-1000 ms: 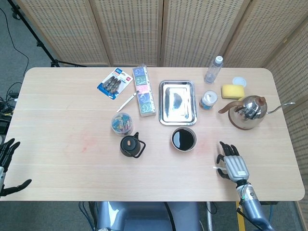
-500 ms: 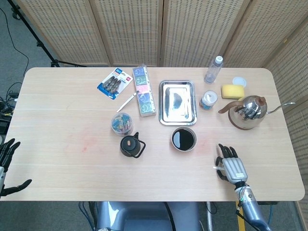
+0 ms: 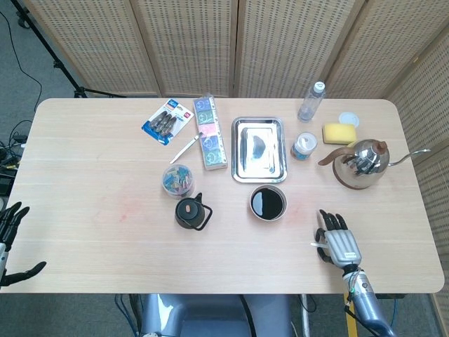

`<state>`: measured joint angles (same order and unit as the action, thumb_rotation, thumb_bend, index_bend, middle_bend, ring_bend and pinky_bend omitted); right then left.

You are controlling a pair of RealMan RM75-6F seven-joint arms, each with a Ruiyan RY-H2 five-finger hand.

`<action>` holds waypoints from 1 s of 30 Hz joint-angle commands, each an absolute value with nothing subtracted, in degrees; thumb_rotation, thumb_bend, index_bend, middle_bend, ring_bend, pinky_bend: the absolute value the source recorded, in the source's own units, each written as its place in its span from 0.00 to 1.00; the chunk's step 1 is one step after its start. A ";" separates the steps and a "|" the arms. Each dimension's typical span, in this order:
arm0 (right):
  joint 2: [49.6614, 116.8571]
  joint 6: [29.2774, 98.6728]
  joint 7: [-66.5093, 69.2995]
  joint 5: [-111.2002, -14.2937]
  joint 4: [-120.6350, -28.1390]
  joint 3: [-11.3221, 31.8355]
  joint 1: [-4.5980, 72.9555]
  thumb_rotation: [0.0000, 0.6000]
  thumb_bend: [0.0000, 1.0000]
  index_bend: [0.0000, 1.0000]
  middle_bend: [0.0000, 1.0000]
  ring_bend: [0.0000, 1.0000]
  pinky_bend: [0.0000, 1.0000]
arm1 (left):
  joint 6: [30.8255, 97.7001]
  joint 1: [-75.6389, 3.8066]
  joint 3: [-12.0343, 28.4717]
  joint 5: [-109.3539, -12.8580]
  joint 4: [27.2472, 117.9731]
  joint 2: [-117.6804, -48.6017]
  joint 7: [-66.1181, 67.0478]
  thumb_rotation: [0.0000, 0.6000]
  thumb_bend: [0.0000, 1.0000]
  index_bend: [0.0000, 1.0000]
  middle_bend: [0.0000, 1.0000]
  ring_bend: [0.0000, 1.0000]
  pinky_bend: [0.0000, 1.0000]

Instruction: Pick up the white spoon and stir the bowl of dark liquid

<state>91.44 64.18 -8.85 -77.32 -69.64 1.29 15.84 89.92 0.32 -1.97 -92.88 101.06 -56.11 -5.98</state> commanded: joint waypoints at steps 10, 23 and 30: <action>91.61 63.42 -8.82 -76.79 -69.14 1.49 15.94 1.00 0.39 0.48 0.00 0.00 0.00 | 89.91 0.30 -1.92 -92.78 101.06 -56.12 -5.92 1.00 0.00 0.00 0.00 0.00 0.00; 91.25 63.91 -7.59 -77.47 -69.11 1.55 15.87 1.00 0.41 0.56 0.00 0.00 0.00 | 89.98 0.33 -1.95 -92.84 101.04 -56.11 -5.97 1.00 0.00 0.00 0.00 0.00 0.00; 88.94 66.73 -4.52 -80.14 -72.50 1.77 15.71 1.00 0.43 0.56 0.00 0.00 0.00 | 89.80 0.26 -1.97 -92.78 101.07 -56.12 -5.85 1.00 0.00 0.00 0.00 0.00 0.00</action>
